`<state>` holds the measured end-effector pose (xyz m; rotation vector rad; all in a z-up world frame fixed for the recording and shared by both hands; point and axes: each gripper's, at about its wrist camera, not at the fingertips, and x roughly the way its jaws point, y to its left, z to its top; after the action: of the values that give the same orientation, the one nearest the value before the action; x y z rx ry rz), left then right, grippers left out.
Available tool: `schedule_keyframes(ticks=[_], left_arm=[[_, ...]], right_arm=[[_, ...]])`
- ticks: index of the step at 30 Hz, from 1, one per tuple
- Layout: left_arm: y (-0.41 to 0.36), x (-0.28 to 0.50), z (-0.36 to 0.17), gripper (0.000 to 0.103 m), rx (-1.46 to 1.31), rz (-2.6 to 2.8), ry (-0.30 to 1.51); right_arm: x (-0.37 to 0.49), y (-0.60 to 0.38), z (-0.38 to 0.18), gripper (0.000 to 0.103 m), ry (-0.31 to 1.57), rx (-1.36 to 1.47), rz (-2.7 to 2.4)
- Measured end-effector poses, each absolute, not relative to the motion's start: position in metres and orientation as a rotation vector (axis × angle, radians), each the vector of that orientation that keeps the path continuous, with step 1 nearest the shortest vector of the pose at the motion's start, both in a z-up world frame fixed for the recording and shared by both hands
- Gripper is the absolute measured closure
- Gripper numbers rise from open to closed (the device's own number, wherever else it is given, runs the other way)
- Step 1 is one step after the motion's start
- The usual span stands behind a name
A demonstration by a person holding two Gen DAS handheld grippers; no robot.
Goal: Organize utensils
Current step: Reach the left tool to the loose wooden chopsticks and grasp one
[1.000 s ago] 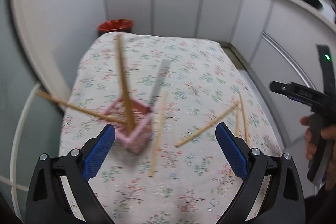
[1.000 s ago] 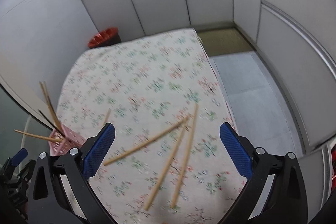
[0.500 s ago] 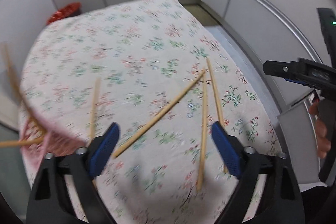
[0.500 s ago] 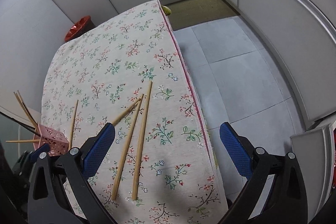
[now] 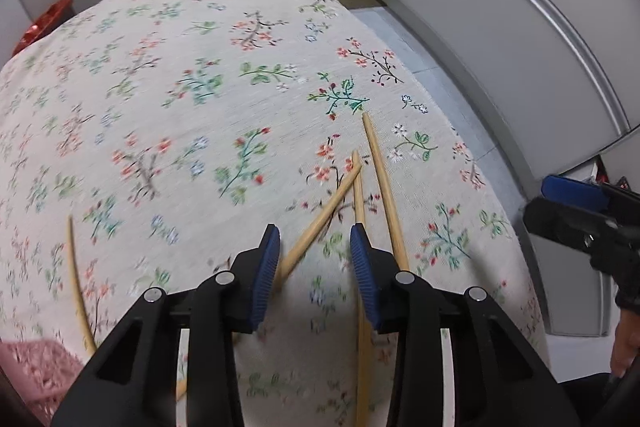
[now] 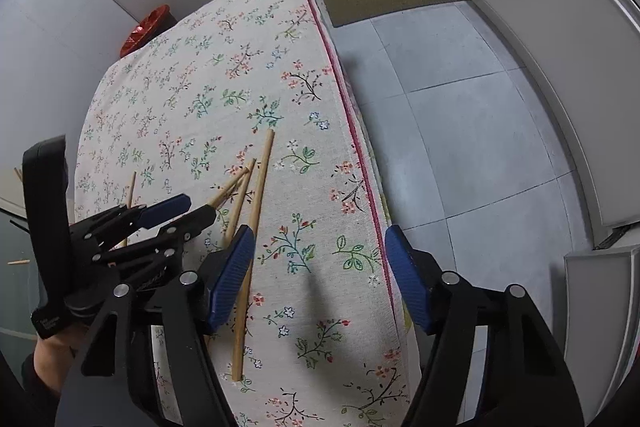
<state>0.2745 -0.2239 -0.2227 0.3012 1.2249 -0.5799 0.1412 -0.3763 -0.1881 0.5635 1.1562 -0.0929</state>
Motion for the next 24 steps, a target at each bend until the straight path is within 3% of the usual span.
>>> schedule_keyframes(ticks=[4, 6, 8, 12, 24], left_arm=[[-0.231, 0.283, -0.233, 0.066, 0.313, -0.562, 1.25], [-0.232, 0.284, -0.234, 0.073, 0.325, -0.54, 1.25], [-0.231, 0.286, -0.235, 0.087, 0.335, -0.507, 1.248], [-0.217, 0.288, -0.234, 0.096, 0.293, -0.459, 1.277], [-0.159, 0.234, -0.173, 0.097, 0.214, -0.393, 1.14]], right_arm=[[0.143, -0.38, -0.195, 0.038, 1.173, 0.595, -0.092], [0.144, -0.378, -0.196, 0.038, 1.177, 0.588, -0.094], [0.145, -0.376, -0.197, 0.038, 1.181, 0.584, -0.092], [0.145, -0.374, -0.196, 0.038, 1.183, 0.592, -0.083], [0.156, -0.354, -0.204, 0.04, 1.216, 0.597, -0.051]])
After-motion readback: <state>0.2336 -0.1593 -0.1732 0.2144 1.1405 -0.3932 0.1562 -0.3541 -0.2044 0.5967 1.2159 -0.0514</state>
